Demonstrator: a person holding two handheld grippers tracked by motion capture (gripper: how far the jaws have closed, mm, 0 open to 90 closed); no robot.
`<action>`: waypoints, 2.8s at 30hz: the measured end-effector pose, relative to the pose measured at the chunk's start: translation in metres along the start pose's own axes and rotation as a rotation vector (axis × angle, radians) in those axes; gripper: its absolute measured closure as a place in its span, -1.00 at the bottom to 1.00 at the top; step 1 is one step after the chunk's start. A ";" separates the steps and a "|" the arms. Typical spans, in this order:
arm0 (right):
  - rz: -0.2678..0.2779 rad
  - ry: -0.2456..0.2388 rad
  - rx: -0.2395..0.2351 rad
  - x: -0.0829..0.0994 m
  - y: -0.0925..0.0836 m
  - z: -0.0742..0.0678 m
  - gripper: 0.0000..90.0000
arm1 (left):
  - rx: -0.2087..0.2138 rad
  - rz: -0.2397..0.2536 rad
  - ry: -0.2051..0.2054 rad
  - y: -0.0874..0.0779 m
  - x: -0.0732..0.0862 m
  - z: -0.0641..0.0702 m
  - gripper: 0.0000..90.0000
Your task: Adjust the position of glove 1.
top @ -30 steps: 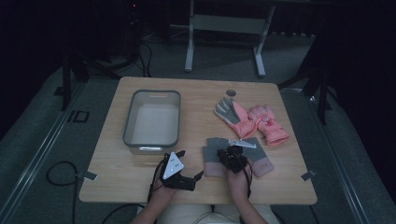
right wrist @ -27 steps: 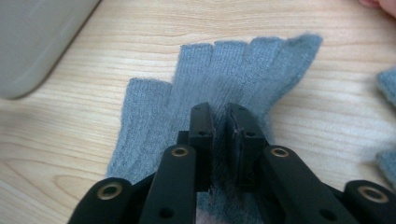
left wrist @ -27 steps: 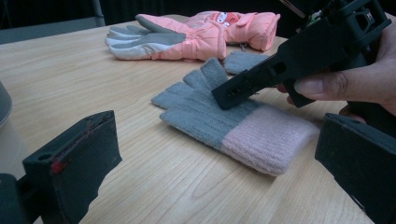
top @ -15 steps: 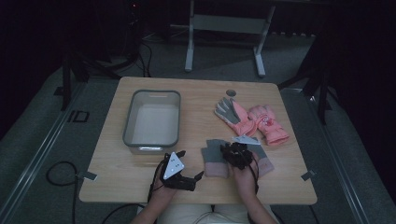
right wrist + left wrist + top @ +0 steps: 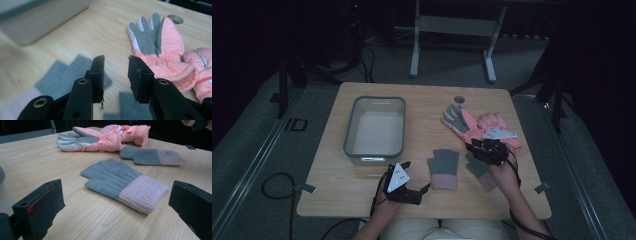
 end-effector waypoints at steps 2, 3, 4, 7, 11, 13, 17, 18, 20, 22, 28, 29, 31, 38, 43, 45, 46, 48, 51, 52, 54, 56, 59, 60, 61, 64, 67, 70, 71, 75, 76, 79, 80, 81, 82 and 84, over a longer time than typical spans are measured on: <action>-0.020 -0.027 -0.012 0.007 -0.001 0.006 0.42 | 0.001 0.000 -0.001 0.000 0.000 0.000 -1.00; -0.036 -0.041 -0.017 0.012 -0.002 0.010 0.41 | 0.002 -0.001 -0.001 0.000 0.000 0.000 -1.00; -0.043 -0.050 -0.017 0.016 -0.002 0.014 0.40 | 0.001 -0.001 -0.001 0.000 0.000 0.000 -1.00; -0.085 -0.067 -0.034 0.033 0.001 0.026 0.35 | 0.001 -0.001 -0.001 0.000 0.000 0.000 -1.00; -0.134 -0.067 -0.057 0.056 0.010 0.038 0.33 | -0.002 -0.002 -0.001 0.000 0.000 0.000 -1.00; -0.161 -0.065 -0.054 0.066 0.016 0.043 0.36 | -0.005 -0.001 -0.002 0.000 0.000 0.000 -1.00; -0.181 -0.065 -0.061 0.076 0.022 0.048 0.37 | -0.008 0.000 -0.001 0.000 0.000 0.000 -1.00; -0.212 -0.078 -0.068 0.080 0.027 0.050 0.35 | -0.009 0.001 -0.001 0.000 0.000 0.000 -1.00; -0.213 -0.087 -0.071 0.082 0.028 0.051 0.37 | -0.011 0.001 -0.002 0.000 0.000 0.000 -1.00; -0.231 -0.087 -0.082 0.082 0.028 0.050 0.55 | -0.010 0.001 -0.002 0.000 0.000 0.000 -1.00; -0.257 -0.088 -0.035 0.080 0.028 0.043 0.88 | -0.012 0.001 -0.002 0.000 0.000 0.000 -1.00; -0.257 -0.088 -0.035 0.080 0.028 0.043 0.88 | -0.011 0.001 -0.002 0.000 0.000 0.000 -1.00; -0.251 -0.074 -0.015 0.079 0.025 0.038 0.90 | -0.012 0.003 -0.002 0.000 0.000 0.000 -1.00; -0.112 0.105 0.028 0.060 -0.024 0.020 0.91 | -0.016 0.002 -0.002 0.000 0.000 0.000 -1.00; -0.040 0.209 0.054 0.050 -0.049 0.011 0.90 | -0.020 0.001 0.004 0.000 0.000 0.000 -1.00; -0.038 0.247 0.073 0.050 -0.051 0.009 0.91 | -0.021 0.002 0.003 0.000 0.000 0.000 -1.00; -0.046 0.269 0.079 0.052 -0.049 0.009 0.91 | -0.021 0.002 0.003 0.000 0.000 0.000 -1.00; -0.055 0.299 0.104 0.056 -0.047 0.008 0.90 | -0.021 0.002 0.004 0.000 0.000 0.001 -1.00; -0.065 0.348 0.125 0.066 -0.040 0.006 0.91 | -0.022 0.000 0.007 0.000 0.000 0.001 -1.00; -0.079 0.357 0.137 0.070 -0.035 0.004 0.91 | -0.022 0.000 0.007 0.000 0.000 0.001 -1.00; -0.099 0.362 0.151 0.076 -0.028 0.002 0.90 | -0.023 0.000 0.009 0.000 0.000 0.001 -1.00; -0.117 0.383 0.153 0.083 -0.020 0.001 0.90 | -0.023 0.001 0.009 0.000 0.000 0.001 -1.00; -0.134 0.400 0.161 0.089 -0.009 0.002 0.90 | -0.022 0.001 0.009 0.000 0.000 0.001 -1.00; -0.140 0.398 0.165 0.090 -0.004 0.003 0.90 | -0.022 0.001 0.009 0.000 0.000 0.001 -1.00; -0.145 0.400 0.166 0.090 -0.002 0.004 0.90 | -0.021 0.000 0.009 0.000 0.000 0.001 -1.00; -0.159 0.395 0.171 0.090 0.006 0.007 0.90 | -0.020 0.000 0.008 0.000 0.000 0.001 -1.00; -0.178 0.389 0.175 0.093 0.014 0.011 0.85 | -0.018 0.000 0.009 0.000 0.000 0.001 -1.00; -0.166 0.404 0.169 0.096 0.016 0.013 0.79 | -0.019 0.000 0.010 0.000 0.000 0.001 -1.00; -0.163 0.405 0.167 0.096 0.016 0.013 0.78 | -0.020 0.000 0.011 0.000 0.000 0.001 -1.00; -0.163 0.397 0.161 0.096 0.016 0.014 0.68 | -0.020 0.001 0.010 0.000 0.000 0.001 -1.00; -0.163 0.389 0.158 0.096 0.014 0.014 0.67 | -0.019 0.001 0.009 0.000 0.000 0.001 -1.00; -0.146 0.345 0.134 0.092 0.007 0.017 0.68 | -0.018 0.000 0.010 0.000 0.000 0.001 -1.00; -0.139 0.319 0.128 0.090 0.003 0.019 0.66 | -0.019 0.001 0.010 0.000 0.000 0.001 -1.00; -0.143 0.290 0.104 0.088 0.001 0.020 0.59 | -0.020 0.002 0.010 0.000 0.000 0.001 -1.00; -0.138 0.258 0.074 0.086 -0.002 0.021 0.51 | -0.020 0.002 0.008 0.000 0.000 0.001 -1.00; -0.142 0.189 0.040 0.083 -0.006 0.022 0.46 | -0.022 0.005 0.007 -0.001 0.000 0.001 -1.00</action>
Point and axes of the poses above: each handheld gripper's, and its own axes: y roughly forward along the jaws, x roughly out of its underside, z roughly to its right, the point moved 6 cm from there along y, roughly forward along the jaws, and after that the axes turned 11 degrees about -z, right-handed, at the moved point
